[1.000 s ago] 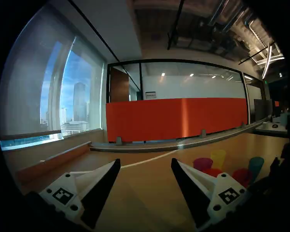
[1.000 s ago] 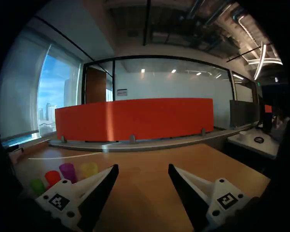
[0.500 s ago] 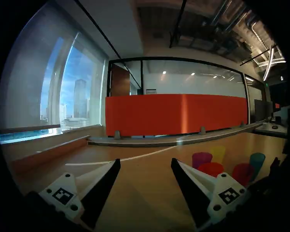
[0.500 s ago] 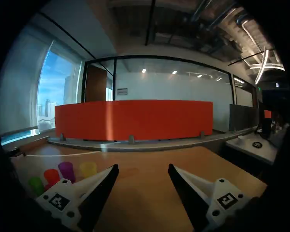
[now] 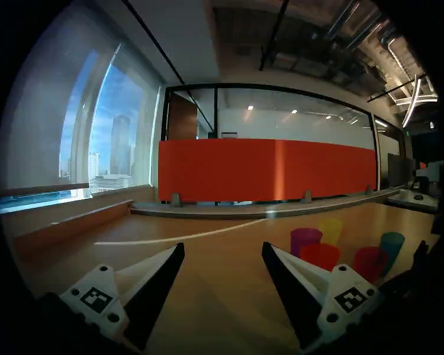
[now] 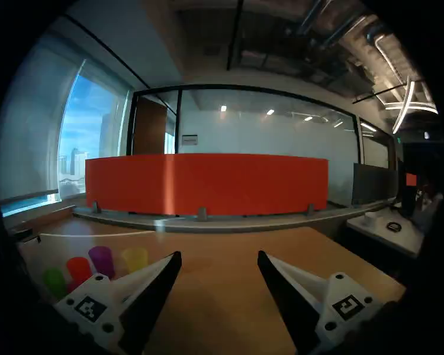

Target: Pour water

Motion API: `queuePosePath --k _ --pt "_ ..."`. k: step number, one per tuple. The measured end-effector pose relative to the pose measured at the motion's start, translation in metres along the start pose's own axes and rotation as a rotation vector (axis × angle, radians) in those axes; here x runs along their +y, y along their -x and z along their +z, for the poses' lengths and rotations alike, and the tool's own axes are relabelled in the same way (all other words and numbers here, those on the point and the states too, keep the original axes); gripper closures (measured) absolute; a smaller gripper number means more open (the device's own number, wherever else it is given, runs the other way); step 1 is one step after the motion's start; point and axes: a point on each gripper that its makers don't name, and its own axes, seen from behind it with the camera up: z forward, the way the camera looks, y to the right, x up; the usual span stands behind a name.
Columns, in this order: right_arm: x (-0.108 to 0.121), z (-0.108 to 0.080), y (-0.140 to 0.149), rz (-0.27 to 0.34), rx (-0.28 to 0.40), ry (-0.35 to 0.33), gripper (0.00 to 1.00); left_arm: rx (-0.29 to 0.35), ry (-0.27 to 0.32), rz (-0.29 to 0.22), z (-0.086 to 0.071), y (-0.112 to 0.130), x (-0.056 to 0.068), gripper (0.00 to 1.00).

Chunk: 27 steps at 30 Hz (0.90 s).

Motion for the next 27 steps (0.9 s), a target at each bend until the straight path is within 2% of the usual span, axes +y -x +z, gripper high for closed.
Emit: queuePosePath --k 27 --pt "0.0029 -0.0029 -0.0047 -0.013 0.013 0.0 0.01 -0.001 0.004 0.003 -0.0012 0.004 0.0014 0.03"
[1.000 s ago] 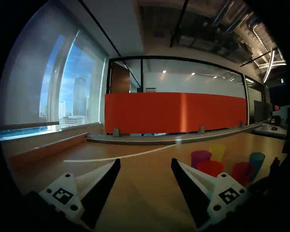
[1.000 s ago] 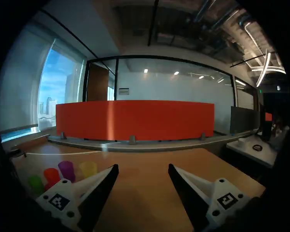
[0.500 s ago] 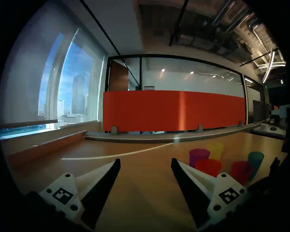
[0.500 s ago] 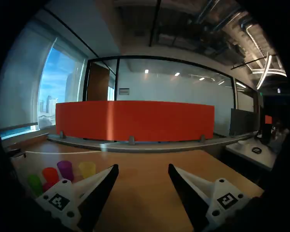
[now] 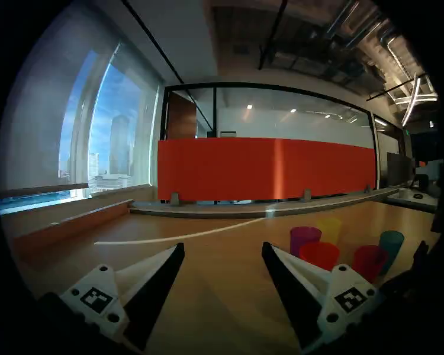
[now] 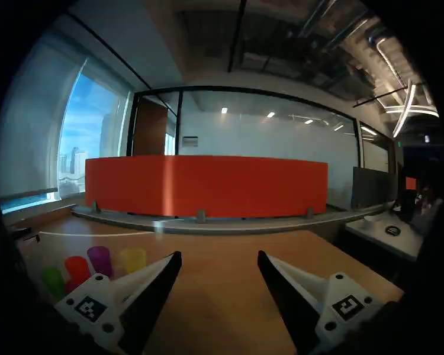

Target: Pour water

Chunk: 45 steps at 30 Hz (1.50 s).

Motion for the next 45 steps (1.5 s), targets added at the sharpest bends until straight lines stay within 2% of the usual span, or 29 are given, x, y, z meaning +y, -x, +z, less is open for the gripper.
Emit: queuePosePath --k 12,21,27,39,45 --pt "0.017 -0.016 -0.004 -0.002 0.047 0.003 0.01 0.0 0.0 0.001 -0.001 -0.001 0.0 0.03" --pt "0.026 -0.02 -0.008 -0.029 0.099 -0.003 0.01 0.0 0.0 0.001 0.0 -0.001 -0.001 0.03" --pt "0.025 -0.013 0.005 -0.058 0.094 0.006 0.01 0.0 0.0 0.001 0.0 -0.001 -0.001 0.03" --pt "0.027 0.006 0.032 0.013 0.097 -0.003 0.01 0.0 0.0 0.001 0.0 -0.001 0.0 0.02" --pt "0.025 0.014 0.034 0.018 0.115 -0.02 0.01 0.0 0.0 0.001 0.0 -0.001 0.0 0.03"
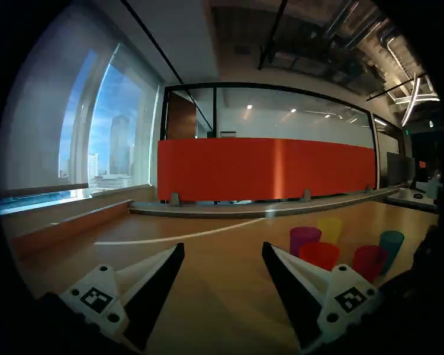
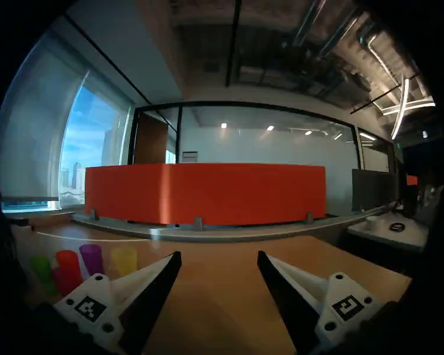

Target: Pour water

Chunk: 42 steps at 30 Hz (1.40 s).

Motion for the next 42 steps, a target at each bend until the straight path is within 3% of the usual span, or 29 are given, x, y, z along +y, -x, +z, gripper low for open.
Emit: queuePosePath --k 12,24,42 --pt "-0.007 0.006 0.024 -0.037 -0.023 -0.013 0.01 0.0 0.0 0.0 -0.001 0.0 0.0 0.03" --pt "-0.003 0.01 0.042 -0.008 -0.053 -0.009 0.01 0.0 0.0 0.0 -0.001 0.0 0.0 0.03" --pt "0.0 0.009 0.042 0.006 -0.064 0.003 0.01 0.0 0.0 0.0 0.0 0.0 0.0 0.03"
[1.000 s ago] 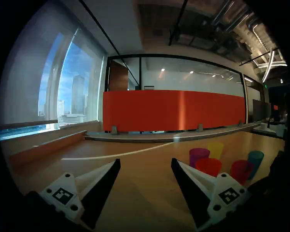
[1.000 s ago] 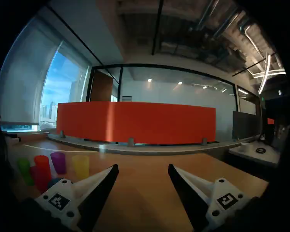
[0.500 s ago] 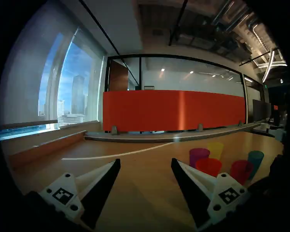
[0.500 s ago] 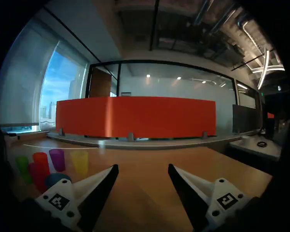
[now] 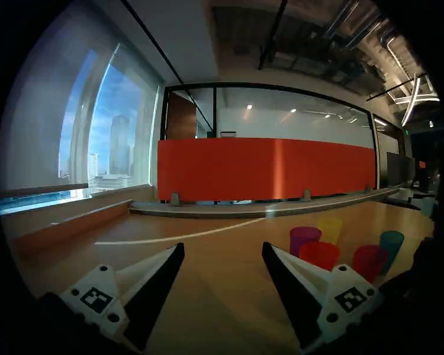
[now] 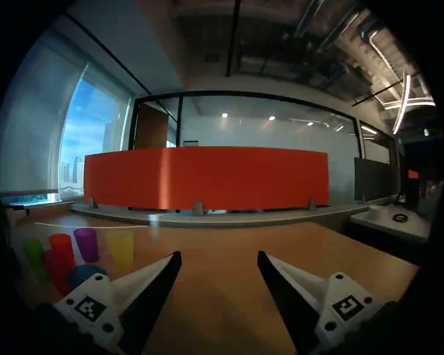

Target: Pour water

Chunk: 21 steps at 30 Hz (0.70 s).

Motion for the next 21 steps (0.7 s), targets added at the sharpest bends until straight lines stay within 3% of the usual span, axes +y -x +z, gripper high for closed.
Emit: queuePosePath --k 21 --pt "0.0 -0.001 0.0007 0.002 -0.002 0.006 0.01 0.0 0.0 0.0 0.0002 0.0 0.0001 0.02"
